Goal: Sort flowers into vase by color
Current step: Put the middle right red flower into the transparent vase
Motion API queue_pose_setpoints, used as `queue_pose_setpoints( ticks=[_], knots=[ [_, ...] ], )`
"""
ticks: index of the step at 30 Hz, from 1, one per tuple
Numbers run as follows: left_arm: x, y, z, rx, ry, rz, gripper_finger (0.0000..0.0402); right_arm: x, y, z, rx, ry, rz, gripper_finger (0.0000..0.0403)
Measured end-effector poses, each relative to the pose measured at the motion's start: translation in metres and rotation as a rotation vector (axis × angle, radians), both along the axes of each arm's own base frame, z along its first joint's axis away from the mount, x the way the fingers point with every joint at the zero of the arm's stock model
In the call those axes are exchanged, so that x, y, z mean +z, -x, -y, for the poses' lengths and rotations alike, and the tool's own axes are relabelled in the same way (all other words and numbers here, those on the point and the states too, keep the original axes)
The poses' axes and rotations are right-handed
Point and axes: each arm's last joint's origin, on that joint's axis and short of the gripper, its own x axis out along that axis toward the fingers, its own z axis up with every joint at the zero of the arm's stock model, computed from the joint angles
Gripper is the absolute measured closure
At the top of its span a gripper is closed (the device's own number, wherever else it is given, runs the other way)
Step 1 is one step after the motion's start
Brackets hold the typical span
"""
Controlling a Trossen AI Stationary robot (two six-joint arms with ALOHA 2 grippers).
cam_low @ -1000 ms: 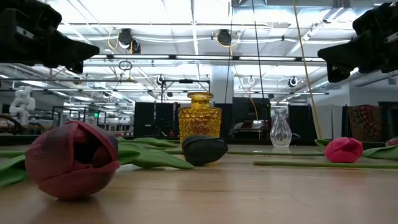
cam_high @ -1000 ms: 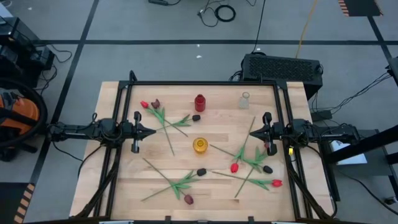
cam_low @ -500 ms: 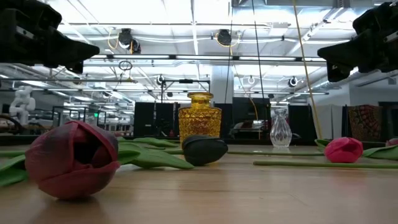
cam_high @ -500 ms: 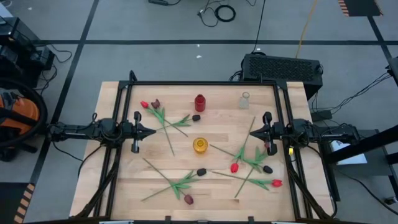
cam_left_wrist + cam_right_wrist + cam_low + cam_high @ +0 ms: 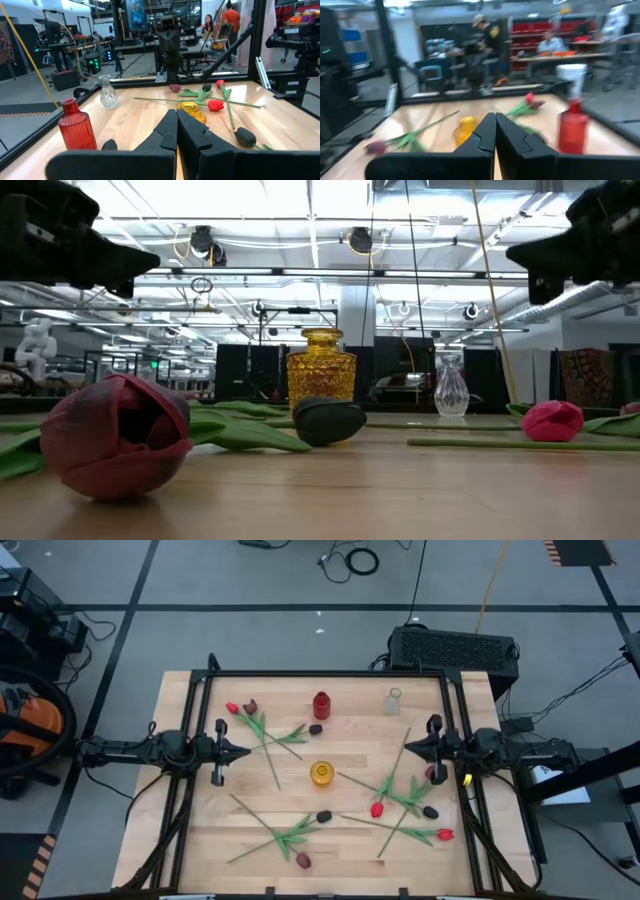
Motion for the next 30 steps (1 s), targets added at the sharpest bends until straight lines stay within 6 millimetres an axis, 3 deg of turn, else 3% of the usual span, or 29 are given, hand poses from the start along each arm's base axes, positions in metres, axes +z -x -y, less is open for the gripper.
queue_pose_setpoints(
  ticks=[3, 10, 15, 18, 20, 23, 30],
  knots=[
    [0.0, 0.0, 0.0, 0.0, -0.027, 0.002, 0.0398, 0.025, 0.003, 0.0, -0.011, -0.011, 0.017, 0.0403],
    [0.0, 0.0, 0.0, 0.001, -0.023, 0.003, 0.0398, 0.122, 0.005, 0.001, -0.009, -0.028, -0.003, 0.0403],
    [0.001, 0.0, 0.0, 0.016, -0.024, 0.005, 0.0398, 0.19, -0.01, 0.0, -0.01, -0.044, -0.112, 0.0403],
    [0.001, 0.0, -0.001, 0.017, -0.024, 0.006, 0.0398, 0.217, -0.024, -0.001, -0.01, -0.034, -0.179, 0.0403],
    [0.001, 0.0, -0.001, 0.017, -0.023, 0.006, 0.0398, 0.224, -0.033, -0.001, -0.028, -0.027, -0.235, 0.0403],
    [0.001, 0.0, -0.001, 0.019, -0.022, 0.006, 0.0398, 0.217, -0.047, 0.0, -0.071, -0.021, -0.314, 0.0403],
    [0.001, 0.0, -0.001, 0.019, -0.022, 0.006, 0.0398, 0.158, -0.08, -0.002, -0.085, -0.098, -0.462, 0.0403]
  ],
)
